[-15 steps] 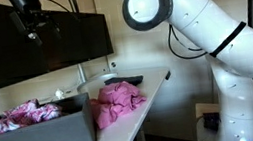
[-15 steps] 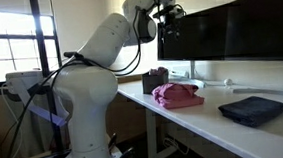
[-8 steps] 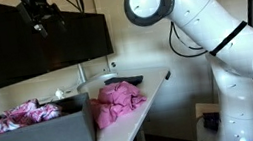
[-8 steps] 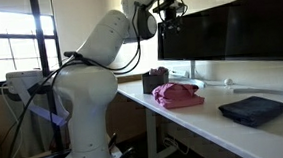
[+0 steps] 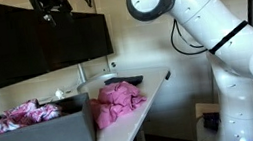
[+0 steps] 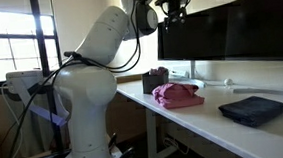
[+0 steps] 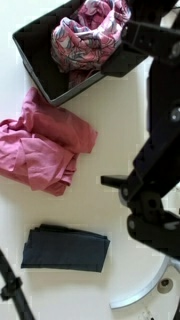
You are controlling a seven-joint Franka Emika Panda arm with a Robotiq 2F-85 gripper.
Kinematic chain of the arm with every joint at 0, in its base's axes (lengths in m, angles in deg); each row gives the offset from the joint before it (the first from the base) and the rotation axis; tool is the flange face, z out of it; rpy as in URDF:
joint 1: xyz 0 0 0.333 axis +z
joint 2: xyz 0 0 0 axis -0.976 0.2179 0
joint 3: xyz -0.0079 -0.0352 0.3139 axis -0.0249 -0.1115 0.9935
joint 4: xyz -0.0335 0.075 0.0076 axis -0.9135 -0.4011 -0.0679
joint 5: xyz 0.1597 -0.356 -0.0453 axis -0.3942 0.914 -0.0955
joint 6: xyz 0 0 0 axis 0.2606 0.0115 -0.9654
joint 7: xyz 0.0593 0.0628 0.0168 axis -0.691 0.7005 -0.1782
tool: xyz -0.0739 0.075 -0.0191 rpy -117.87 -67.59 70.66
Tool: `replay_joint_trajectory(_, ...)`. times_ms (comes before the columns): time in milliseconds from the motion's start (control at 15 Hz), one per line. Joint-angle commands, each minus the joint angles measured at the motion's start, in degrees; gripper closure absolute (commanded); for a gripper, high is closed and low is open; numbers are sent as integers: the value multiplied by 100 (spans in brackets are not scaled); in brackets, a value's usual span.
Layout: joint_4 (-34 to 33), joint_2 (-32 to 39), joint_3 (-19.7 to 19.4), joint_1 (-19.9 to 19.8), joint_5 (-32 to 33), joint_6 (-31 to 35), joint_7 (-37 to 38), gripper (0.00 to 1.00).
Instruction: Pick up one cloth and put it in the box
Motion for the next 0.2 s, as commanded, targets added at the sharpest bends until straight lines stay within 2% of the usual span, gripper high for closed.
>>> replay_joint_trajectory(0, 71, -66, 78, -47, 56, 25, 10, 0)
replay_joint_trajectory(133, 71, -78, 77, -66, 56, 24, 10, 0)
